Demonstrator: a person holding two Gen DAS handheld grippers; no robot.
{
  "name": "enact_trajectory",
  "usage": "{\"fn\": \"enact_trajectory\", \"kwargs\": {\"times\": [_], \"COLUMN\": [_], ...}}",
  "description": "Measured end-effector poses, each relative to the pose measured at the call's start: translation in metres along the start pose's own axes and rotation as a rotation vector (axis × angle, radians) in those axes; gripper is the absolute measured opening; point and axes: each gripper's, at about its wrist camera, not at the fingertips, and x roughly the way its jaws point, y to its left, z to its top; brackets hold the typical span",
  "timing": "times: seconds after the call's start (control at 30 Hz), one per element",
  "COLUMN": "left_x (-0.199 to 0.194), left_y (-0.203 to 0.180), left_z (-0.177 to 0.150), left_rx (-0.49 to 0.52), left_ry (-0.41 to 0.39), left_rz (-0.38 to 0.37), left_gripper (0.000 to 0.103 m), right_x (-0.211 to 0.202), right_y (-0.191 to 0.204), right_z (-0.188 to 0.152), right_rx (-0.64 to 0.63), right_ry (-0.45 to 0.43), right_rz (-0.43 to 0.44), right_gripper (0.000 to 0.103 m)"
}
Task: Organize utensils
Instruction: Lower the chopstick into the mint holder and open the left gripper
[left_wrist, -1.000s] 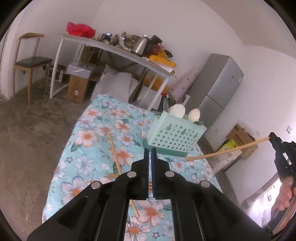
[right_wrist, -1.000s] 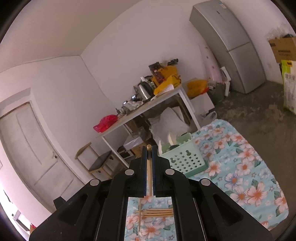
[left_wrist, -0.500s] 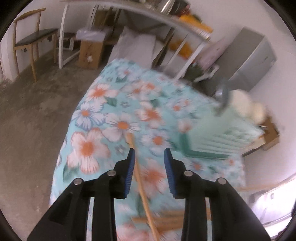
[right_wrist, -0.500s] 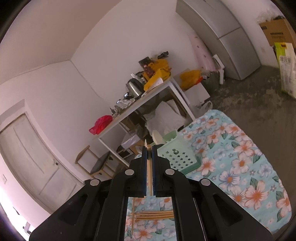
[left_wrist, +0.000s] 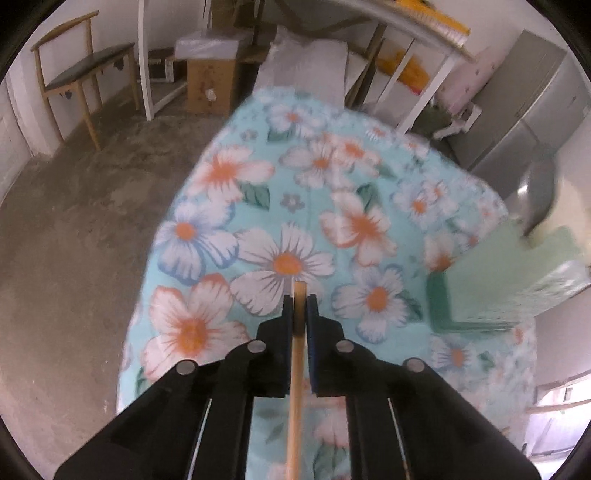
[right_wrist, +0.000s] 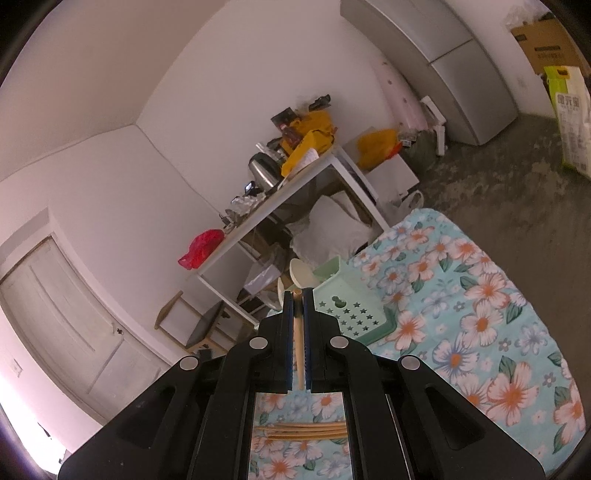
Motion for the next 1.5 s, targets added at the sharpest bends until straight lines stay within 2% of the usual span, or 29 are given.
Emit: {"fn": "enact_trajectory", "kwargs": {"times": [0.23, 0.47, 0.63, 0.73, 0.83, 0.97, 1.2, 1.43, 1.5], "left_x": [-0.106, -0.217, -0.274, -0.296, -0.303, -0.296, -0.253, -0.215, -0.203], "left_y": [-0.004, -0.034, -0.067, -0.086, -0.110, -0.142, -0.182, -0.197, -0.198], "left_z": [-0.006, -0.014, -0.010, -0.002, 0.012, 0.028, 0.044, 0.045, 0.044], "left_rx": [0.004, 0.118, 0.169, 0.188, 0.206, 0.248, 0.298, 0.338, 0.345], "left_ry": [-0.185, -0.407, -0.565, -0.653, -0.717, -0.767, -0.753, -0.734, -0.706], "left_rz": [-0.144, -0.246, -0.371, -0.416, -0.461, -0.453, -0.407, -0.352, -0.345], "left_gripper": [0.006, 0.006, 0.006, 0.006, 0.006, 0.006, 0.006, 0.006, 0.006], "right_x": [0.000, -0.005, -0.005, -0.005, -0.007, -0.014, -0.016, -0.019, -0.019], "right_y": [0.000, 0.003, 0.004, 0.005, 0.005, 0.003, -0.009, -0.020, -0.020], "right_z": [0.000, 0.002, 0.002, 0.002, 0.004, 0.008, 0.013, 0.013, 0.013], "right_rx": [0.000, -0.003, -0.002, -0.004, -0.006, -0.005, 0.012, 0.027, 0.030], "right_ry": [-0.001, -0.006, -0.007, -0.009, -0.016, -0.034, -0.043, -0.044, -0.044], "right_rz": [0.000, 0.006, 0.009, 0.008, 0.005, 0.003, -0.005, -0.002, -0.002], "right_gripper": [0.003, 0.003, 0.003, 0.003, 0.003, 0.003, 0.003, 0.003, 0.003]}}
